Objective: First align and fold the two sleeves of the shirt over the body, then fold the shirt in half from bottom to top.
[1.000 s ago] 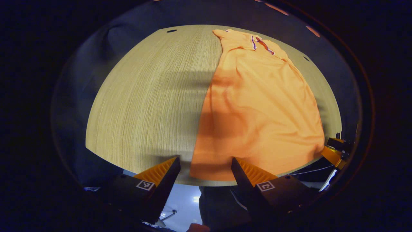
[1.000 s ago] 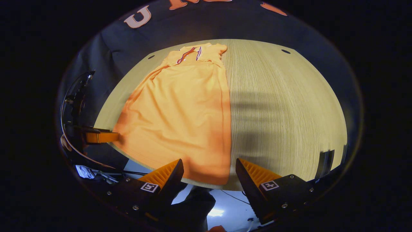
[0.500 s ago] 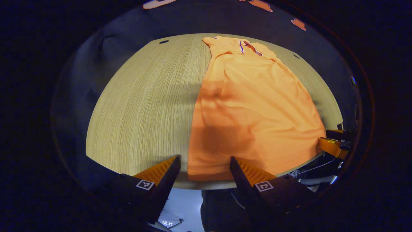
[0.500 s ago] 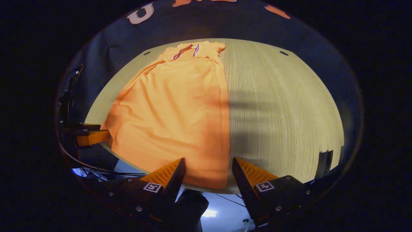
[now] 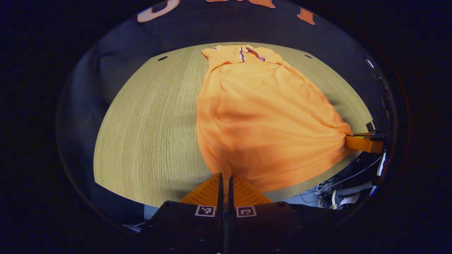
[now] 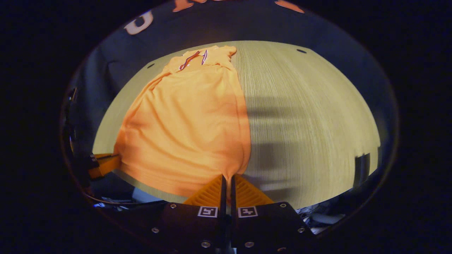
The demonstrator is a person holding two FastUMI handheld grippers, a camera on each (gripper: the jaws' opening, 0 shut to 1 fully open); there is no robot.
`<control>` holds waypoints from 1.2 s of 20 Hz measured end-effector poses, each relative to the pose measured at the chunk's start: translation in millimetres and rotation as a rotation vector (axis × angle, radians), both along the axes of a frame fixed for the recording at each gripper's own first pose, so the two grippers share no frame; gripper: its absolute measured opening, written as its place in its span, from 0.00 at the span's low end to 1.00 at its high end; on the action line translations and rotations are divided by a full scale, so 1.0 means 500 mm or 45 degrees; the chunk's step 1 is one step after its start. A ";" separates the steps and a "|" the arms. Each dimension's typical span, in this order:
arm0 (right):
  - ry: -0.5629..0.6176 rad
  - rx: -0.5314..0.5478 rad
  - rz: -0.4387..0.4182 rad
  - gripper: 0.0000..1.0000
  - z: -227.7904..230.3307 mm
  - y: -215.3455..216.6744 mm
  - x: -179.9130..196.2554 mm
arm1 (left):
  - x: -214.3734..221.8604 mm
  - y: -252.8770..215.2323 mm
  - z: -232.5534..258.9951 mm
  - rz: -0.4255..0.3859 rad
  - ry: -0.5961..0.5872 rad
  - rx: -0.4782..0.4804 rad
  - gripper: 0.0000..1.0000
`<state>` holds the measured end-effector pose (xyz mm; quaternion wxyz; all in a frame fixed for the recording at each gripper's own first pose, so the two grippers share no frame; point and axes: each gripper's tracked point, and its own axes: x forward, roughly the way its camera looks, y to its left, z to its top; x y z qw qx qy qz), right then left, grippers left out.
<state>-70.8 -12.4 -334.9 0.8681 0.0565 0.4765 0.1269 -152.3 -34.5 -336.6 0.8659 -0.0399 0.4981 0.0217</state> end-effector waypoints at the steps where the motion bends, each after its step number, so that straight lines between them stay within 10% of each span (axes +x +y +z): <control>1: 0.019 0.045 -0.023 0.06 -0.001 -0.003 -0.002 | -0.008 -0.003 0.005 0.007 0.016 -0.030 0.01; 8: -0.054 0.432 -0.082 0.06 0.088 0.038 0.037 | 0.021 0.016 0.071 0.106 -0.045 -0.132 0.01; 24: -0.200 0.735 -0.067 0.05 0.269 0.049 0.145 | 0.191 0.026 0.245 0.111 -0.282 -0.175 0.01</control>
